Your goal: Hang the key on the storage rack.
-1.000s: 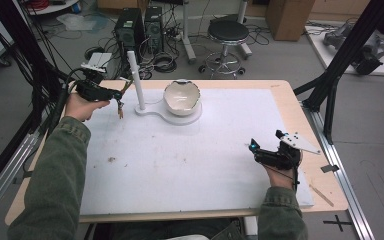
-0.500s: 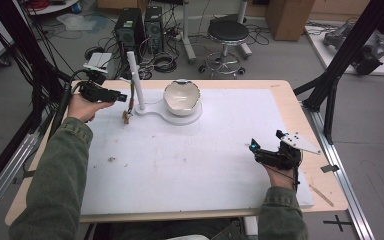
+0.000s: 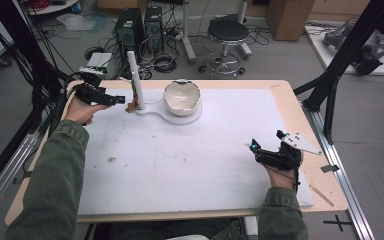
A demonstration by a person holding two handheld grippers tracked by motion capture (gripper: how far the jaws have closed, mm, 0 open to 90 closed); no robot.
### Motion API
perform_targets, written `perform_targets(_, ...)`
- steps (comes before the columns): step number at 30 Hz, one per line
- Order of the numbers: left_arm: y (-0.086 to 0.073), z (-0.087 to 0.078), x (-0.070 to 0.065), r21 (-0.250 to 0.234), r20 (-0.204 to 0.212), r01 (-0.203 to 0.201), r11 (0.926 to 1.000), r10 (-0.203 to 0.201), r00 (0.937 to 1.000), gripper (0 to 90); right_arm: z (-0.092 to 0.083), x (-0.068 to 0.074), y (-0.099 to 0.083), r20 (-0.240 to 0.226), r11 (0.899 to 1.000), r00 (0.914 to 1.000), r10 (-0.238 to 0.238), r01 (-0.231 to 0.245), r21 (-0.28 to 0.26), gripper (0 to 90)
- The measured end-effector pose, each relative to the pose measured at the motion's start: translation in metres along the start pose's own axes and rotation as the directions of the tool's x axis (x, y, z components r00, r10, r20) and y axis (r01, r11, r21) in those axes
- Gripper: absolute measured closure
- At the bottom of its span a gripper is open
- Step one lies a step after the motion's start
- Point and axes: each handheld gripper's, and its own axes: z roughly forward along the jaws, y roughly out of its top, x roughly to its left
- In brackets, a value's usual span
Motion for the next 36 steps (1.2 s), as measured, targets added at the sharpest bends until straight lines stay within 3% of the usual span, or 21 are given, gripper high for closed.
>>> perform_targets(7, -0.005, -0.011, -0.001, -0.047, -0.023, -0.002, 0.9989, 0.001, 0.9997, 1.7, -0.001, -0.001, 0.000, 0.004, 1.000, 0.9999, 0.012, -0.012, 0.000, 0.6)
perform_targets(19, -0.018, -0.022, -0.002, -0.065, -0.067, -0.002, 0.9979, -0.002, 0.9978, 1.7, -0.001, -0.002, 0.000, 0.004, 1.000, 1.0000, 0.006, -0.006, 0.000, 0.6)
perform_targets(24, -0.023, -0.025, -0.008, -0.046, -0.079, -0.031, 0.9984, 0.028, 0.9965, 1.7, -0.001, -0.002, 0.000, 0.006, 1.000, 0.9999, 0.011, -0.011, -0.001, 0.6)
perform_targets(36, -0.019, -0.041, -0.020, -0.078, -0.101, -0.067, 0.9947, 0.058, 0.9932, 1.7, -0.001, -0.002, 0.000, 0.004, 1.000, 1.0000, 0.007, -0.007, -0.004, 0.6)
